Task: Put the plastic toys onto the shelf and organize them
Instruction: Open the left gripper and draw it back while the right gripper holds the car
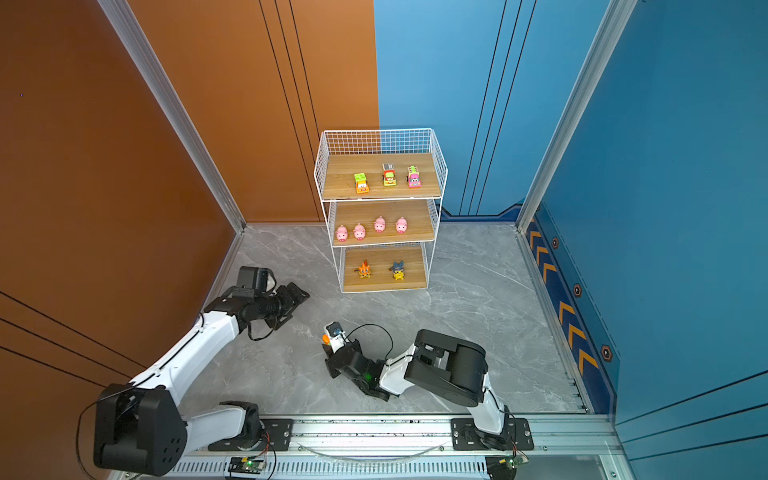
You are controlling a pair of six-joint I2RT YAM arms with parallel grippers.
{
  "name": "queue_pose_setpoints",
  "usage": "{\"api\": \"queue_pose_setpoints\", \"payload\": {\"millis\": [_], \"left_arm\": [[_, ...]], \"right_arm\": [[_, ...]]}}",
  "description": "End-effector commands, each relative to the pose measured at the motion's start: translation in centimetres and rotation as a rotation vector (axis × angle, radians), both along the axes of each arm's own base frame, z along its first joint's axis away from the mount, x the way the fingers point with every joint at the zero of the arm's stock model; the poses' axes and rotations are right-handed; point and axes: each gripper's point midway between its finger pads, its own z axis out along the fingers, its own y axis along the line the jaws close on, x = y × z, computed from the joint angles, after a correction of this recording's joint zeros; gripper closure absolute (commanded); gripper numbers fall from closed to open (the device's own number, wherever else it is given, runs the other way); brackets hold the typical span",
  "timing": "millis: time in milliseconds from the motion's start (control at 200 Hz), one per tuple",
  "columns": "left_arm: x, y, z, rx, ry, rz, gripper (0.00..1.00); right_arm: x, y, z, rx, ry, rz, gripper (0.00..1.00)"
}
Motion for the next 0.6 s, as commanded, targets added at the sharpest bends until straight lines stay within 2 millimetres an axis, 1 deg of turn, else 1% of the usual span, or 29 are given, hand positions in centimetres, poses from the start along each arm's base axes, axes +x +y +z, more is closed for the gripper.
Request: {"api": "queue_pose_setpoints", "payload": {"millis": [0, 180, 220, 225, 235, 255, 345, 360, 370, 385, 491, 596], "left_arm": [[0.0, 1.3, 0.4, 0.051, 0.023, -0.027, 0.15], [1.8, 1.9, 2.2, 0.070, -0.011, -0.042, 0.15], [1.9, 2.0, 1.9, 0.080, 0.000, -0.052, 0.15], [2.2, 2.0, 2.4, 0.082, -0.015, -0.053, 0.15], [2.4, 2.1, 2.8, 0.085, -0.024, -0.054, 0.15], [2.7, 2.2, 3.0, 0.094, -0.028, -0.057, 0.15], [3.1, 2.5, 2.9, 0.124, -0.031, -0.077, 0.15], [3.2, 2.5, 2.8, 0.124, -0.030, -0.079, 0.15], [3.2, 2.5, 2.8, 0.122, -0.030, -0.081, 0.11], [3.2, 2.6, 2.7, 0.121, -0.027, -0.081, 0.10], [3.4, 2.4, 2.5, 0.093, -0.024, -0.096, 0.10], [3.3, 2.2, 2.5, 0.084, -0.030, -0.124, 0.10]], "right_arm": [[0.3, -0.4, -1.9, -0.137, -0.065, 0.013, 0.72], [0.0, -0.2, -3.0, -0.161, -0.054, 0.031, 0.69], [0.0, -0.2, -3.2, -0.167, -0.048, 0.037, 0.68], [0.0, -0.2, -3.2, -0.168, -0.047, 0.039, 0.68], [0.0, -0.2, -3.3, -0.169, -0.045, 0.041, 0.68], [-0.1, -0.2, -3.5, -0.171, -0.040, 0.046, 0.67], [-0.3, -0.3, -3.7, -0.168, -0.022, 0.069, 0.62], [-0.3, -0.3, -3.6, -0.165, -0.021, 0.074, 0.61], [-0.4, -0.3, -3.6, -0.164, -0.020, 0.078, 0.60], [-0.4, -0.3, -3.5, -0.161, -0.020, 0.082, 0.59], [-0.6, -0.3, -2.9, -0.147, -0.008, 0.118, 0.50], [-0.7, -0.4, -2.4, -0.134, -0.001, 0.149, 0.47]]}}
